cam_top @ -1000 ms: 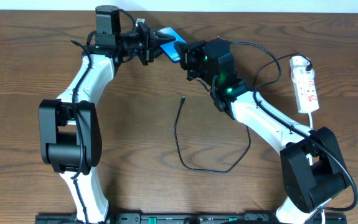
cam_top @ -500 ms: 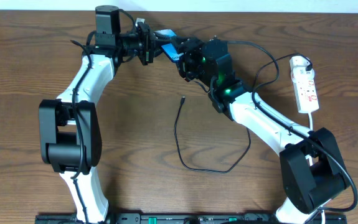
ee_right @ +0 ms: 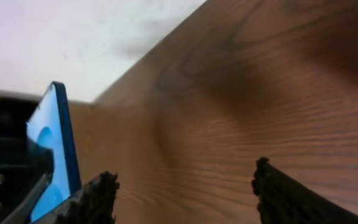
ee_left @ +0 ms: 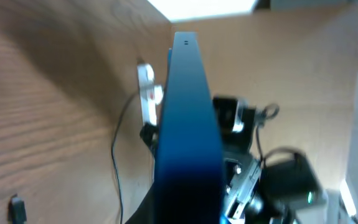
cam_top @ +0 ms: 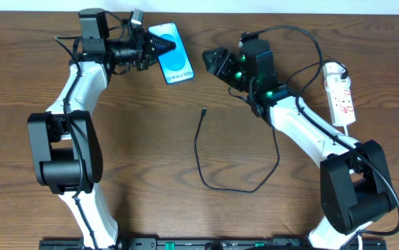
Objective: Plug charger to phone and switch on socket
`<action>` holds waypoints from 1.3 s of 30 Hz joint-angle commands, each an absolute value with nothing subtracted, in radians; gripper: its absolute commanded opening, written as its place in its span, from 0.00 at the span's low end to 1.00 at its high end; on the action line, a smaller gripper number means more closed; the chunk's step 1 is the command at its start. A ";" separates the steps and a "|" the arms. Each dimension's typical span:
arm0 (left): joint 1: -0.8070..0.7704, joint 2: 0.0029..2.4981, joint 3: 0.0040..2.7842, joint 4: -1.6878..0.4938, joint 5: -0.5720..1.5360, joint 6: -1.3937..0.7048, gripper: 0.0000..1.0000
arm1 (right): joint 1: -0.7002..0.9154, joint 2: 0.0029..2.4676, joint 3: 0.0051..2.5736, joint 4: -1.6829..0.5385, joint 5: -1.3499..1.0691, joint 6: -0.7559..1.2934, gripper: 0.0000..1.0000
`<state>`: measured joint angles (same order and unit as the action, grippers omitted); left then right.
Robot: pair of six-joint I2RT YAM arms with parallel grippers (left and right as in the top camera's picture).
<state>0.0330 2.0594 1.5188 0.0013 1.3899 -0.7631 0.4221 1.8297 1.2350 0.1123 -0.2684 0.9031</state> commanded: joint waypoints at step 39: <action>-0.202 2.035 1.337 -0.019 1.386 -0.599 0.08 | 0.447 1.803 1.297 -0.243 -0.448 0.452 0.40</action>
